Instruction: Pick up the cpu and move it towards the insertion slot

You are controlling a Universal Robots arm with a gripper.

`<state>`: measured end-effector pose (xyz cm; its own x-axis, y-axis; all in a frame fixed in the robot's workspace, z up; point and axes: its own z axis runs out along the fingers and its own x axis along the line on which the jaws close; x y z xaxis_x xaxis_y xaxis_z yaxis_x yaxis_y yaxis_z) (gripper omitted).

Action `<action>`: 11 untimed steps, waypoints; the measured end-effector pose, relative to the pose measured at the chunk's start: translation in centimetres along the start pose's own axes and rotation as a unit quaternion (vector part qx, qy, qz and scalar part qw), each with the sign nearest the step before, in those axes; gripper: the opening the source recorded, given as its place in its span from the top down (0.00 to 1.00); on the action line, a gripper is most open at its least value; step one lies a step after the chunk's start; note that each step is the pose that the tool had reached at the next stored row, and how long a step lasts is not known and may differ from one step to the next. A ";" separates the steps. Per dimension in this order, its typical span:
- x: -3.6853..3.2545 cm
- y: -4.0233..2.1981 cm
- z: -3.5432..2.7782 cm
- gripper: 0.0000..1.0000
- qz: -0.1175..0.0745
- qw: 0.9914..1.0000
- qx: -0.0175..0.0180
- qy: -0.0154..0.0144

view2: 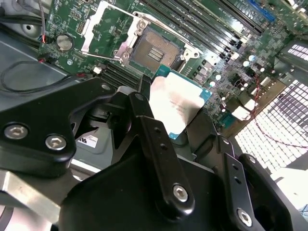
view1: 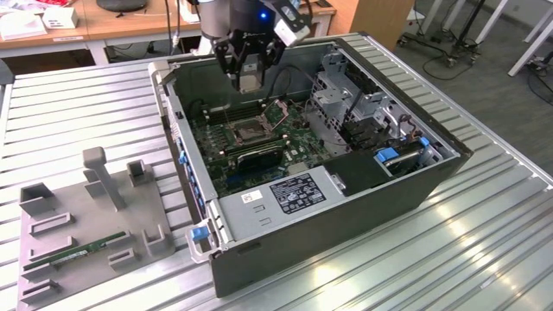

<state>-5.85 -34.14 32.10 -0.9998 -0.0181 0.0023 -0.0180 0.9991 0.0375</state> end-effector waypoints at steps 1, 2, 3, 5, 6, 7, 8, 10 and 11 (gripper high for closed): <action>0.00 0.02 0.09 0.45 0.001 1.000 0.000 0.000; 0.00 0.07 0.19 0.45 0.002 1.000 0.000 0.000; 0.00 0.14 0.26 0.45 0.004 1.000 0.000 0.000; -0.01 0.31 0.42 0.45 0.006 1.000 0.000 0.000; -0.01 0.38 0.50 0.45 0.007 1.000 0.000 0.000; -0.01 0.47 0.59 0.45 0.008 1.000 0.000 0.000; -0.02 0.55 0.68 0.45 0.009 1.000 0.000 0.000; -0.06 0.67 0.82 0.45 0.010 1.000 0.000 0.000; -0.09 0.70 0.85 0.45 0.010 1.000 0.000 0.000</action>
<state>-5.77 -33.41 31.28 -1.0000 0.0024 0.0023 0.0025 0.9993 0.0377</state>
